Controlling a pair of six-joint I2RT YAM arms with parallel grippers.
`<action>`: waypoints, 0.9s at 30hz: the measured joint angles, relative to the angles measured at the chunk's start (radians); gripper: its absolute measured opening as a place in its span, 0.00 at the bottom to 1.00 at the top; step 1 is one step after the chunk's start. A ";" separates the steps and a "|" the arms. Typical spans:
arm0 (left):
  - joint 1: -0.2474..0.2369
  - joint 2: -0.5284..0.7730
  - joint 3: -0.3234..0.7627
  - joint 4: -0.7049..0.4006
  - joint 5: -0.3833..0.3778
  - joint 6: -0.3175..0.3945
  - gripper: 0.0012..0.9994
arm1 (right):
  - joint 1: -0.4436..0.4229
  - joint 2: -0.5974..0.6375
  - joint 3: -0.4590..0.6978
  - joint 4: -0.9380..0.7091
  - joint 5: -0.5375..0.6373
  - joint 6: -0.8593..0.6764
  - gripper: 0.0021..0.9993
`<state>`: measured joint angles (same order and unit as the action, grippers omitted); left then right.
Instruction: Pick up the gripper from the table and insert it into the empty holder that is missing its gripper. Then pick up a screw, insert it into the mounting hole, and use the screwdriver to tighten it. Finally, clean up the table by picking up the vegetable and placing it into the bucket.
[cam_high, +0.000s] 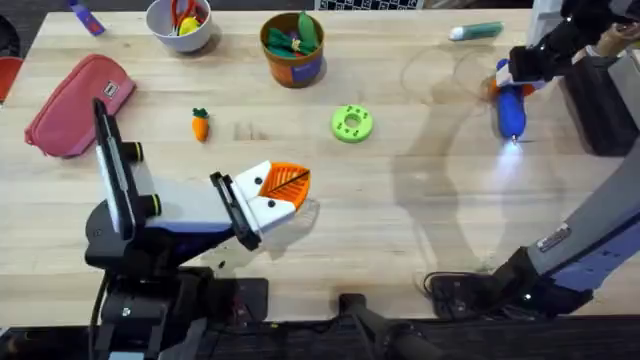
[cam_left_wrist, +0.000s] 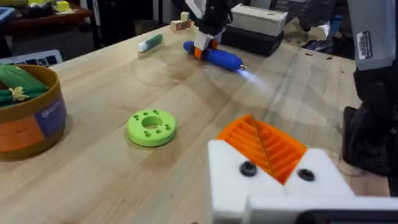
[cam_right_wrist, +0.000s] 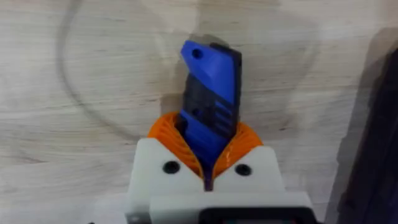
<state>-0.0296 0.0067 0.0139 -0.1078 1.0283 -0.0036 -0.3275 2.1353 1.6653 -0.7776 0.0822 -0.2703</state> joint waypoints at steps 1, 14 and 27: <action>0.000 0.000 0.000 0.000 0.000 0.000 0.02 | 0.000 0.000 0.001 -0.001 0.000 0.000 0.02; 0.000 0.000 0.000 0.000 0.000 0.000 0.02 | 0.065 -0.017 0.168 -0.173 -0.108 0.008 0.02; 0.000 0.000 0.000 0.000 0.000 0.000 0.02 | 0.096 -0.406 0.256 -0.152 -0.400 0.111 0.02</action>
<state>-0.0296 0.0063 0.0139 -0.1078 1.0283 -0.0036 -0.2320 1.7295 1.9217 -0.9295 -0.3178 -0.1593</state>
